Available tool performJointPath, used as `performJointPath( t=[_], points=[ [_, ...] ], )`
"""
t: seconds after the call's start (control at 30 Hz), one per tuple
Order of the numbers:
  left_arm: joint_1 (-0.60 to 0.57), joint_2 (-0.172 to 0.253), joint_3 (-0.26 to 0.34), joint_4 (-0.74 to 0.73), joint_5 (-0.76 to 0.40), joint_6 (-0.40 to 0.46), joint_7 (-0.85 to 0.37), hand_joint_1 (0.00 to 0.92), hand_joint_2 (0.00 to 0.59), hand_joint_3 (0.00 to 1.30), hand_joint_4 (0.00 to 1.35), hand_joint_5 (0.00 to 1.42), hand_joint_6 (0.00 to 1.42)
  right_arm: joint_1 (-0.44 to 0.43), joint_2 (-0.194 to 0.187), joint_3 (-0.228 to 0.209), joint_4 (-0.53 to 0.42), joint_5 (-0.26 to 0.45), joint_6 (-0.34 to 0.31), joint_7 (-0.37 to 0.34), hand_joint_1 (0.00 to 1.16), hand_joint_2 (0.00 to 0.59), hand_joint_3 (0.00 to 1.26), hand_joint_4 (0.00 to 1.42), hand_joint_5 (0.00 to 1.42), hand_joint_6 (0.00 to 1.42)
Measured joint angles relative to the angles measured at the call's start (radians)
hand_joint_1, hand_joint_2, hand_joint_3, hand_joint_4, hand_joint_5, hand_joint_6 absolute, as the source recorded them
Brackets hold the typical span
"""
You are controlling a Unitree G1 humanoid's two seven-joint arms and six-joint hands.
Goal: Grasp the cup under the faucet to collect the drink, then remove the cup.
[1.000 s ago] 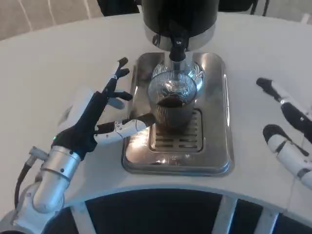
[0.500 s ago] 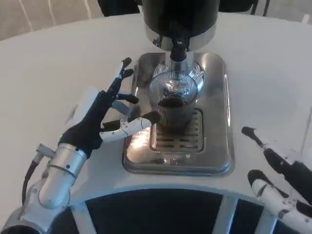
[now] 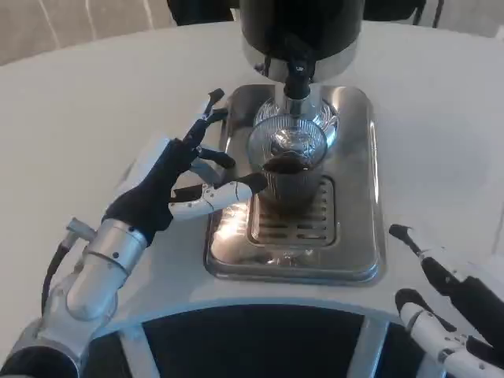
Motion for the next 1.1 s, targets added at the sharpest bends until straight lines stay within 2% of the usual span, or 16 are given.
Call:
performJointPath(
  t=[0.03,0.23,0.47,0.67,0.87,1.1],
  points=[
    [-0.006,-0.001,0.000,0.005,0.000,0.000,-0.007,0.440,0.076,0.02,0.09,0.47,0.63,0.001,0.016,0.002,0.000,-0.012,-0.003,0.005,0.00,0.569,0.01,0.00,0.00,0.00],
    [-0.033,-0.011,0.001,0.025,-0.016,-0.014,-0.066,0.440,0.075,0.03,0.12,0.49,0.66,0.012,0.052,0.022,0.000,-0.053,-0.004,0.010,0.00,0.571,0.02,0.00,0.00,0.00],
    [-0.039,-0.026,0.001,0.031,-0.033,-0.041,-0.130,0.434,0.072,0.09,0.15,0.51,0.67,0.017,0.059,0.038,0.000,-0.070,0.007,0.010,0.00,0.572,0.03,0.00,0.00,0.00],
    [-0.039,-0.024,0.003,0.035,-0.042,-0.061,-0.162,0.433,0.072,0.11,0.14,0.38,0.39,0.009,0.073,0.047,0.000,-0.084,0.023,0.010,0.00,0.573,0.03,0.00,0.00,0.00],
    [-0.039,-0.024,0.004,0.037,-0.042,-0.069,-0.165,0.419,0.071,0.11,0.14,0.33,0.29,-0.002,0.083,0.074,0.000,-0.100,0.057,0.016,0.00,0.576,0.05,0.00,0.00,0.00],
    [-0.040,-0.024,0.002,0.044,-0.038,-0.069,-0.164,0.408,0.068,0.11,0.13,0.25,0.26,-0.022,0.074,0.104,0.000,-0.125,0.094,0.024,0.00,0.576,0.06,0.00,0.00,0.00]
  ],
)
